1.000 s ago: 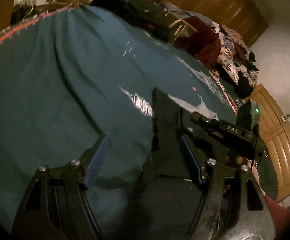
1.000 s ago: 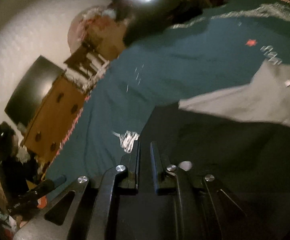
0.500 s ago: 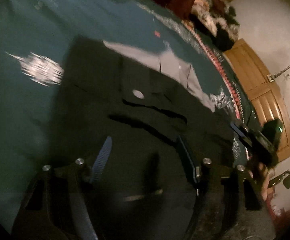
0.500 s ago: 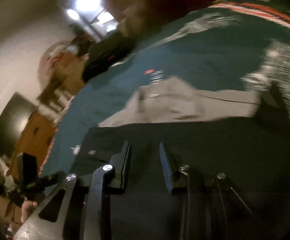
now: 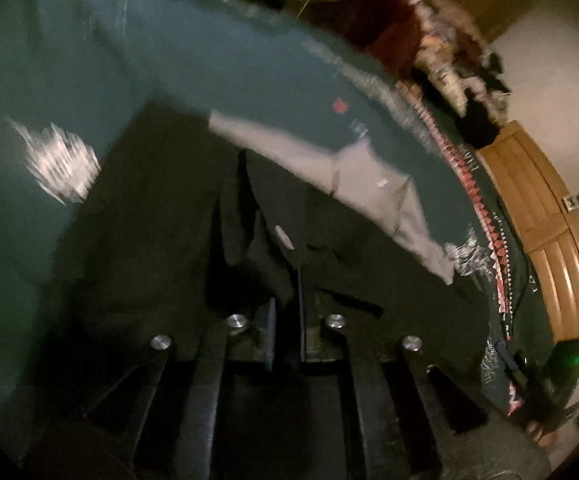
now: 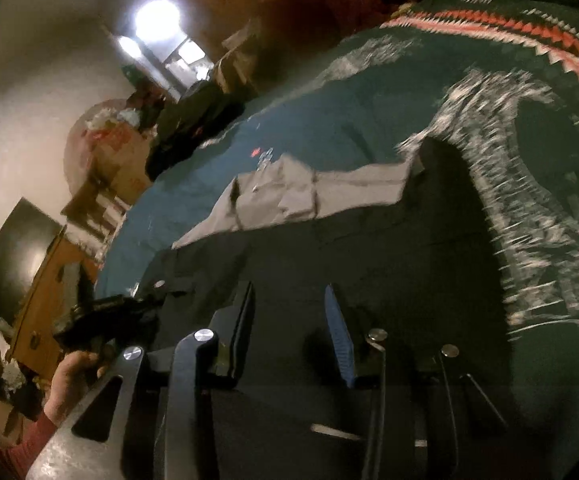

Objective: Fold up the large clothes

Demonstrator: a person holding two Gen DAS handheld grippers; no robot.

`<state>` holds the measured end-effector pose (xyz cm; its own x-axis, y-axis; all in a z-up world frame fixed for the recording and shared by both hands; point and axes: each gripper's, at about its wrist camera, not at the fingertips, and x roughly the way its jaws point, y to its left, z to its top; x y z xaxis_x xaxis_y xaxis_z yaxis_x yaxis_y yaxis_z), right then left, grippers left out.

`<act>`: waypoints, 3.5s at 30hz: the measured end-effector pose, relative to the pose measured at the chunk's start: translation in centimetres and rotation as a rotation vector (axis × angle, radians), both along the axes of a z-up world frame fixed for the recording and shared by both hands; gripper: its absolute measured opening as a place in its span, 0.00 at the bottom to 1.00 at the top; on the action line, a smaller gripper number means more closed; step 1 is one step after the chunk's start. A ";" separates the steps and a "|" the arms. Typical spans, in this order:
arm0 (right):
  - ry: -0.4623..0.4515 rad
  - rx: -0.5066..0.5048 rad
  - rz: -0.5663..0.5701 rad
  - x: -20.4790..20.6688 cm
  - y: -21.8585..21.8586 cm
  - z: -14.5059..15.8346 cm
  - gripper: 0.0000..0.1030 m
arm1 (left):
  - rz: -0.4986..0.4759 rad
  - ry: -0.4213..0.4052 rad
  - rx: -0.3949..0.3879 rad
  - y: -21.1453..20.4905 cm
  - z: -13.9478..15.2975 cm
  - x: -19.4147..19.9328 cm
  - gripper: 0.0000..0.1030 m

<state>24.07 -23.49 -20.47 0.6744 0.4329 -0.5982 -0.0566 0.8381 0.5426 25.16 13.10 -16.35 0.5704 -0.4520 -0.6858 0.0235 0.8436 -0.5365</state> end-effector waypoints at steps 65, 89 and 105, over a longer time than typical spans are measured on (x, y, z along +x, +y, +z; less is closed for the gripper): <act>0.451 -0.151 0.306 -29.2 -0.2 -6.7 0.74 | -0.297 0.120 -0.012 13.7 -1.4 -27.3 0.52; 0.127 0.334 0.193 -29.5 -5.1 7.1 0.05 | -0.254 -0.085 -0.497 13.9 9.4 -22.2 0.10; 0.188 0.158 0.131 2.0 -10.7 5.0 0.07 | -0.001 0.119 -0.294 11.8 0.4 2.6 0.32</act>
